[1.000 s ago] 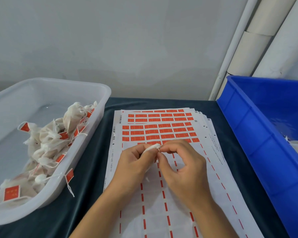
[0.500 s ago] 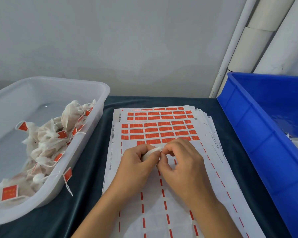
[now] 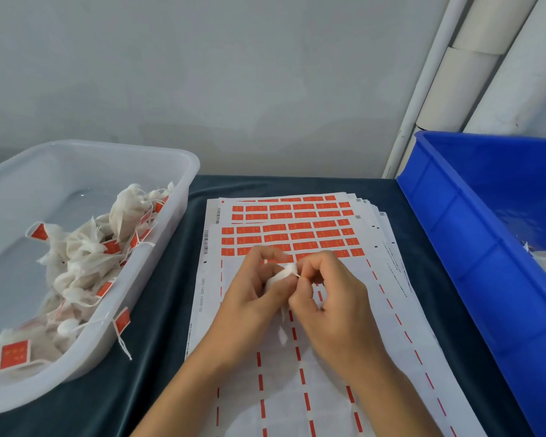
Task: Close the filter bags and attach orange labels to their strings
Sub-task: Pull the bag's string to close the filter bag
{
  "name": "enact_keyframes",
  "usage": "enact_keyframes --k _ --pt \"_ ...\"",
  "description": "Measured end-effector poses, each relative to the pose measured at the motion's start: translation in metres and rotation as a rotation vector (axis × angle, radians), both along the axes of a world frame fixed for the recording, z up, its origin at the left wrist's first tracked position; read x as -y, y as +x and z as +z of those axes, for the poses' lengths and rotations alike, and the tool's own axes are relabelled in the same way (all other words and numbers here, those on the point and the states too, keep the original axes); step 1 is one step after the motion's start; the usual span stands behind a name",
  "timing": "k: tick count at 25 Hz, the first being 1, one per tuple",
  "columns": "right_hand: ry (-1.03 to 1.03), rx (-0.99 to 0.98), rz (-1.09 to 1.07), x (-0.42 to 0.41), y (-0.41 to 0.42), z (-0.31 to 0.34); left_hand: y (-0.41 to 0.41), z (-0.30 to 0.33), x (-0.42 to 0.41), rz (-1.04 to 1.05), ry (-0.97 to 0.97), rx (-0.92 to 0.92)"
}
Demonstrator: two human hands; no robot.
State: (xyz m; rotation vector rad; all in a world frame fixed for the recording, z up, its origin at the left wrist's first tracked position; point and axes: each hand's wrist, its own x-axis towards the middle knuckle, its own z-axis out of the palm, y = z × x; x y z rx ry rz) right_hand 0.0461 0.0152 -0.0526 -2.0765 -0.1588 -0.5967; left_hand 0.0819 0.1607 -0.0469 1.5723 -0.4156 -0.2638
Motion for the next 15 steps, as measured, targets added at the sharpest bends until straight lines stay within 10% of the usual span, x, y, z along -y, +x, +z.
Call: enact_keyframes --k 15 --pt "0.458 -0.096 -0.087 0.005 0.0019 0.0051 0.0034 0.0025 -0.0008 0.037 0.051 -0.02"
